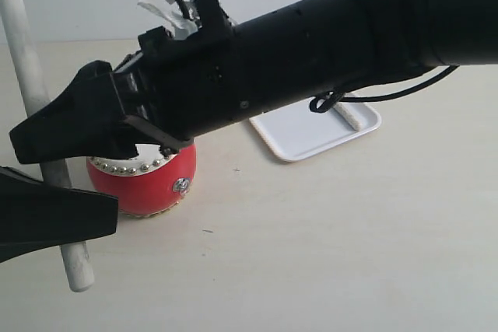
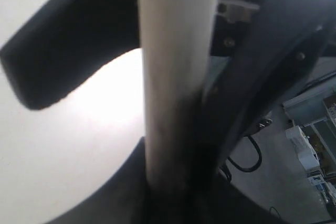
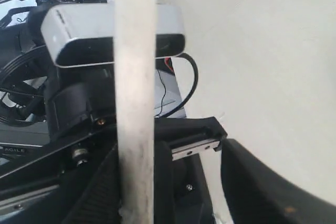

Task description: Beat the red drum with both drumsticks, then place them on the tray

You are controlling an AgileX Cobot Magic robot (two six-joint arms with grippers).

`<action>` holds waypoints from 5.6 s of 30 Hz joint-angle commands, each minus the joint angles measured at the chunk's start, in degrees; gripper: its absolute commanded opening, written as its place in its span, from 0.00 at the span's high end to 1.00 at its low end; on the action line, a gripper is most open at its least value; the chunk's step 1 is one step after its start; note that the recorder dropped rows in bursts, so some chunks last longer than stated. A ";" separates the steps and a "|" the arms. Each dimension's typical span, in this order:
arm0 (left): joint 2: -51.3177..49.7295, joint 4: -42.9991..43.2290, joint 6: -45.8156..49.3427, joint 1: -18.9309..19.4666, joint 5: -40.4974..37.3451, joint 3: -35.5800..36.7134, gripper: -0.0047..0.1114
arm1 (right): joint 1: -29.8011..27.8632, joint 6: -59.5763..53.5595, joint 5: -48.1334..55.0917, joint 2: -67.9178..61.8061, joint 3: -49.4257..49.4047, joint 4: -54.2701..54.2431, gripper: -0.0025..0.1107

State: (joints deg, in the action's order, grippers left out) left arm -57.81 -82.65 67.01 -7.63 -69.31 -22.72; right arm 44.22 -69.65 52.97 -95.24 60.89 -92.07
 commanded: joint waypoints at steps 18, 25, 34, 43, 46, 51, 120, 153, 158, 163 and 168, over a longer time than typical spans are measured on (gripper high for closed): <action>0.36 0.15 -2.80 -0.34 -0.65 0.17 0.75 | 0.09 -2.22 4.06 -1.04 0.04 -3.57 0.98; 0.36 1.11 -3.91 -0.34 -0.65 0.06 0.27 | -0.05 -3.31 4.06 -1.04 0.04 -3.32 0.98; 0.46 11.67 -13.98 -0.34 2.56 0.06 0.31 | -8.01 6.46 0.11 2.35 0.04 7.05 0.98; 2.47 12.88 -17.10 -0.34 7.55 -5.44 0.56 | -20.07 22.89 -1.07 3.42 1.27 30.43 0.98; 3.43 13.46 -18.32 -0.34 8.25 -7.03 0.89 | -21.22 35.00 -2.89 2.33 5.40 46.48 0.98; 5.99 14.61 -19.49 -0.34 11.40 -10.14 0.96 | -21.22 52.72 -1.89 -3.92 16.27 67.94 0.98; 27.38 68.48 -70.90 -0.34 -0.65 -15.92 0.96 | -21.22 65.37 10.66 -48.76 60.57 84.85 0.98; 27.24 71.23 -69.82 -0.34 22.16 -9.22 0.96 | -21.22 63.40 16.99 -36.74 58.31 84.13 0.75; 27.11 70.27 -69.82 -0.34 34.21 0.52 0.96 | -21.22 63.28 16.99 -29.45 53.87 84.77 0.98; 27.11 68.27 -69.02 -0.34 42.35 5.28 0.96 | -21.22 61.75 16.99 -19.76 45.31 81.05 0.98; 27.11 67.98 -69.02 -0.34 44.67 5.38 0.96 | -21.22 57.24 16.99 -8.66 35.74 75.63 0.98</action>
State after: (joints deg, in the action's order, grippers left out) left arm -30.64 -13.75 -2.31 -7.63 -27.11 -17.68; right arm 23.18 -9.69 69.88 -109.92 101.32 -14.27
